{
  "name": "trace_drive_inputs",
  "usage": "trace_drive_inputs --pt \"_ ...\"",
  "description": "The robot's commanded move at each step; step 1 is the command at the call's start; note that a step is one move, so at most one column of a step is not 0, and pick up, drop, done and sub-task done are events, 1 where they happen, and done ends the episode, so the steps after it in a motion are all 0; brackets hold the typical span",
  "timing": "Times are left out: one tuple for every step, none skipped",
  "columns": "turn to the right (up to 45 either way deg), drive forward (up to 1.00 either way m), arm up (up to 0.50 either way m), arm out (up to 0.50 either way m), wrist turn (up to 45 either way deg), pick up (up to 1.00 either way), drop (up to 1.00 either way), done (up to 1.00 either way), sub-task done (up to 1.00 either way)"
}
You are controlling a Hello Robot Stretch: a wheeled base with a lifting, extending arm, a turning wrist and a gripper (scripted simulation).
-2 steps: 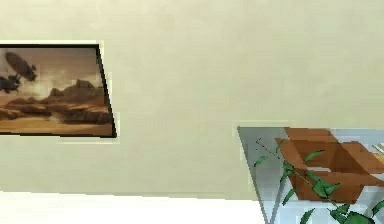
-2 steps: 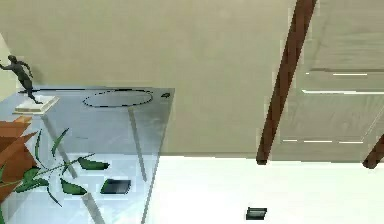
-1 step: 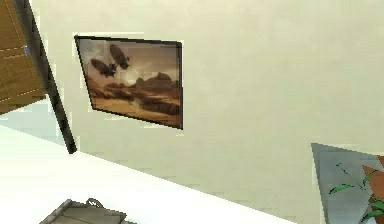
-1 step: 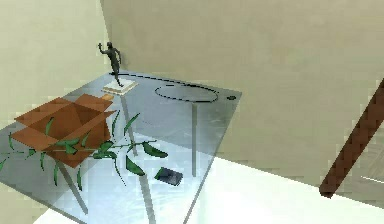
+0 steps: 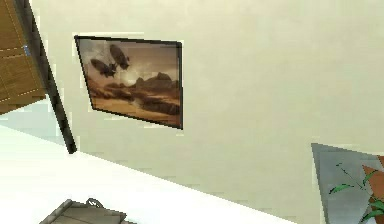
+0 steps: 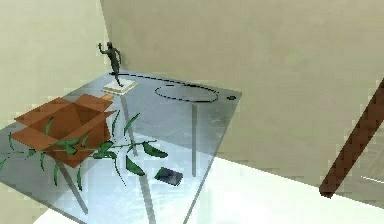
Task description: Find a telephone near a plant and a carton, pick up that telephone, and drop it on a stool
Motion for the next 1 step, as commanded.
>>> trace_drive_inputs --pt "0.0 0.0 0.32 0.0 0.0 0.0 0.0 0.0 0.0"
